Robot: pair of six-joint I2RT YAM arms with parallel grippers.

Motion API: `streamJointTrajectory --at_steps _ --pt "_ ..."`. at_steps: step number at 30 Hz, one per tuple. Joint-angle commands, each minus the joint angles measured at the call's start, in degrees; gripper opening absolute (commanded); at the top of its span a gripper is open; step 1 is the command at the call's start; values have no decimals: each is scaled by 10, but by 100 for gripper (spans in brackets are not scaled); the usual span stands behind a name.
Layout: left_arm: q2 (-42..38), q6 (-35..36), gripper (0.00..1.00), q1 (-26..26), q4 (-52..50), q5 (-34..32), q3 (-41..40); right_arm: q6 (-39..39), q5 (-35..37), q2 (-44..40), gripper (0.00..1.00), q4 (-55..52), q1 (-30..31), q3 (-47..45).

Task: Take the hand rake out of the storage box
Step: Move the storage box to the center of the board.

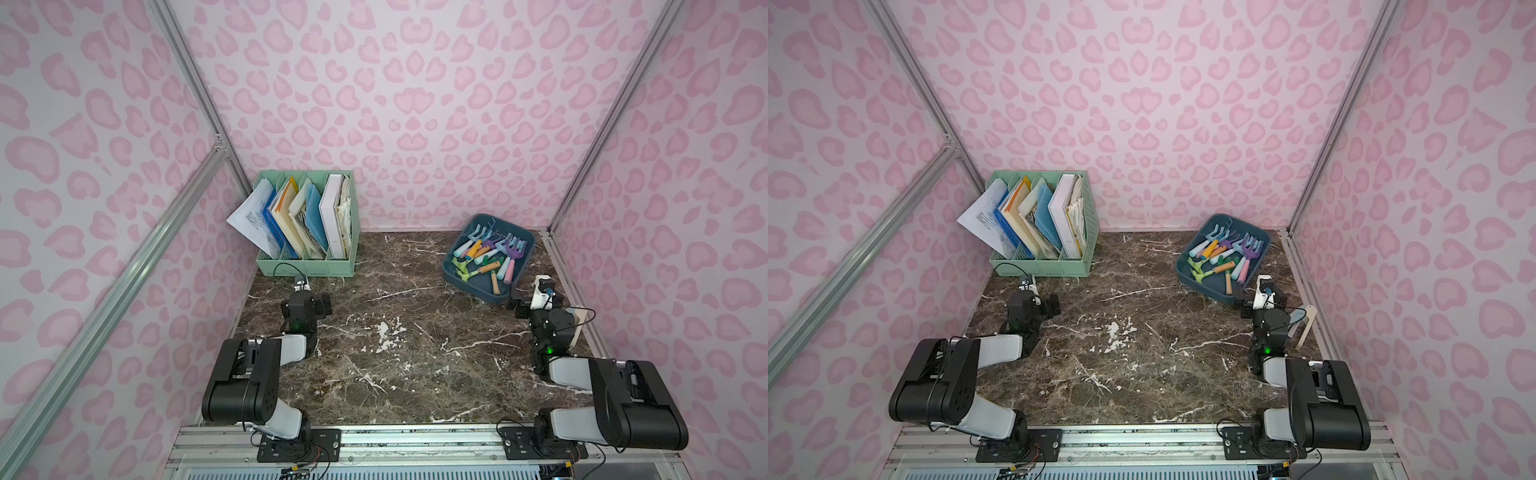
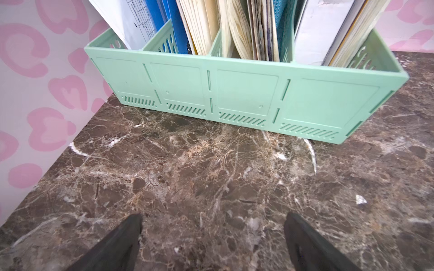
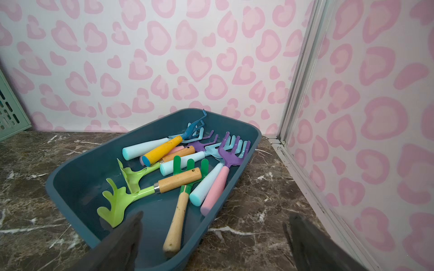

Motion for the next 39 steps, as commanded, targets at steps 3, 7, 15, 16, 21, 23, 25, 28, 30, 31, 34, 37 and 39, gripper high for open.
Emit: streamJointTrajectory --at_steps 3,7,15,16,21,23,25,28,30,31,34,37,39 --pt "0 6 98 1 12 -1 0 -2 4 0 100 24 0 6" --pt "-1 6 98 1 13 -1 0 -2 4 0 100 24 1 6" --pt "0 6 99 1 13 -1 0 -2 3 0 100 24 1 6" --pt "-1 6 99 1 13 -1 0 -2 3 0 100 24 1 6" --pt "-1 6 98 1 13 -1 0 -2 3 0 100 25 0 7" --pt "-1 6 98 1 13 -1 0 -2 4 0 100 24 1 7" --pt "-1 6 98 1 13 -1 0 -2 3 0 100 24 1 6" --pt "-1 6 99 1 13 -1 -1 -2 3 0 100 24 1 6" --pt "-1 6 99 1 13 -1 -1 -2 3 0 100 24 1 6" --pt "-1 6 98 1 13 -1 -1 -2 4 0 100 24 1 6" --pt "-2 6 99 1 14 -1 -2 -5 8 -2 100 29 3 3" --pt "-14 4 99 0 -9 -12 9 -22 33 -46 100 -46 22 27" --pt "-41 17 99 -9 -154 -23 87 -23 31 -104 100 -191 35 94"
